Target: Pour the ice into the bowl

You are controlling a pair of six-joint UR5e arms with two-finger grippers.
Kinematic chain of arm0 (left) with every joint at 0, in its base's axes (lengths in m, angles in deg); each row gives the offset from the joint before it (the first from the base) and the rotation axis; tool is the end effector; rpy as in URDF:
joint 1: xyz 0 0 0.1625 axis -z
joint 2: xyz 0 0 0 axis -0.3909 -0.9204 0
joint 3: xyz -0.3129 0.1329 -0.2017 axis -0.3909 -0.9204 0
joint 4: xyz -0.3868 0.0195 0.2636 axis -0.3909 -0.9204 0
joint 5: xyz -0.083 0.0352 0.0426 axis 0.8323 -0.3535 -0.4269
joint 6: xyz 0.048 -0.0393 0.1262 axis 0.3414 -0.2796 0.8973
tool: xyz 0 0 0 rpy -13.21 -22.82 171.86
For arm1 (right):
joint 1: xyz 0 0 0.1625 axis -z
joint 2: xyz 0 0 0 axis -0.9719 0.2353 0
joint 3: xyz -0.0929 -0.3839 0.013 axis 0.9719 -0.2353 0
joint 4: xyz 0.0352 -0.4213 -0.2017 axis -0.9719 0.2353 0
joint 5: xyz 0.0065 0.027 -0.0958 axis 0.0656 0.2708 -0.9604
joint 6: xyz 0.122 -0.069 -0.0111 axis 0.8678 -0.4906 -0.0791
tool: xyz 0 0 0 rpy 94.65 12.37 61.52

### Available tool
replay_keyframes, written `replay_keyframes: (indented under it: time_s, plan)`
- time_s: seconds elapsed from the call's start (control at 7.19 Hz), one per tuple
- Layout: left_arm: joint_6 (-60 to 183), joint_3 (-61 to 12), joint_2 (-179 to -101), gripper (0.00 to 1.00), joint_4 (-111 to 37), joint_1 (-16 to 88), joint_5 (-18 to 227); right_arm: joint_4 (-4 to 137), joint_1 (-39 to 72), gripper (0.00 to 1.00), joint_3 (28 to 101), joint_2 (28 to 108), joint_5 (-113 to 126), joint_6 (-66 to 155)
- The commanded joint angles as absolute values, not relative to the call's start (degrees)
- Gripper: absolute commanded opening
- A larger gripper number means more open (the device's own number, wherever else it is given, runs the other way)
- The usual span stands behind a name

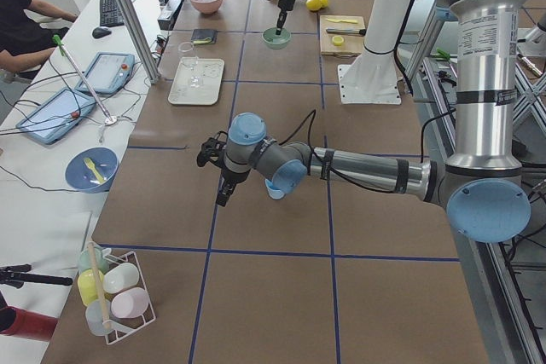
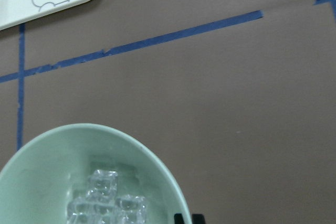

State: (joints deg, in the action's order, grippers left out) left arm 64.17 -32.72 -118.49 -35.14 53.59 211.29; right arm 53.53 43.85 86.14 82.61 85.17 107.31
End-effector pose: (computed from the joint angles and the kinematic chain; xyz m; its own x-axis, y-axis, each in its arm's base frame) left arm 0.0881 -0.5683 0.5431 0.7129 0.3148 -0.6267 -0.0498 0.9141 0.4025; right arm -0.4459 -0.4089 0.3237 0.5323 0.1251 0.8373 -0.2920 0.9555 0.0429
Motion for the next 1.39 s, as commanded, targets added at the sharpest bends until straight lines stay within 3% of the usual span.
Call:
replay_keyframes:
  time_s: [0.0, 0.42, 0.83, 0.97, 1.11, 1.25]
  plan:
    - [72.77, -32.79, -122.08, 1.0, -23.27, 58.28, 213.31, 40.18, 40.03, 0.0, 84.91, 95.97, 87.98, 101.63]
    - [72.78, -33.57, -121.29, 1.0, -21.58, 58.37, 213.49, 31.69, 31.94, 0.0, 75.34, 100.24, 94.68, 92.77]
    - [72.52, -34.54, -121.38, 1.0, -21.57, 58.46, 213.49, 31.68, 30.25, 0.0, 74.09, 100.59, 95.3, 91.41]
    - [72.52, -34.72, -121.38, 1.0, -21.57, 58.46, 213.49, 31.59, 30.25, 0.36, 73.65, 100.51, 95.48, 91.76]
    - [72.52, -35.07, -121.29, 1.0, -21.66, 58.46, 213.49, 31.51, 30.25, 0.96, 73.38, 100.42, 95.57, 91.94]
    - [72.61, -35.33, -121.29, 1.0, -21.57, 58.46, 213.4, 31.51, 30.16, 1.0, 73.55, 100.5, 96.26, 91.68]
